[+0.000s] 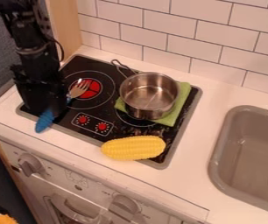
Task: Put the fork on the left burner
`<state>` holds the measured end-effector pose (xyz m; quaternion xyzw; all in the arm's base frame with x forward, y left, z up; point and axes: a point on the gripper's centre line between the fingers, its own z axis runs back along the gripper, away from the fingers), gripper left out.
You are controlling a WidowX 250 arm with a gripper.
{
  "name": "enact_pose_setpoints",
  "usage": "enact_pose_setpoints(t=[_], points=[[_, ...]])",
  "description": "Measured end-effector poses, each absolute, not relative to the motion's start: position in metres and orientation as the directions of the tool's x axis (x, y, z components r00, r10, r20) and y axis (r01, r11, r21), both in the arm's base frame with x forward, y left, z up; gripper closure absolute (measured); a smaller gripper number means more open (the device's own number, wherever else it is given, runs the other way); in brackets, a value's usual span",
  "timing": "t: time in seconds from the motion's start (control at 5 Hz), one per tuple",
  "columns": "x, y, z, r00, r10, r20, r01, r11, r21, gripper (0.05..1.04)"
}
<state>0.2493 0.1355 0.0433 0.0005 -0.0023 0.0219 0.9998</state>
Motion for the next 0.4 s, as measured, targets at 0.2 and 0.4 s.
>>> enact_pose_setpoints(t=[0.2,0.4], points=[[0.2491,0.1251,0.0558,1.000,0.019,-0.001,-0.019,1.000,0.001,0.079],[0.2493,0.1213,0.0583,1.000,0.017,-0.009,-0.017,1.000,0.012,0.083]])
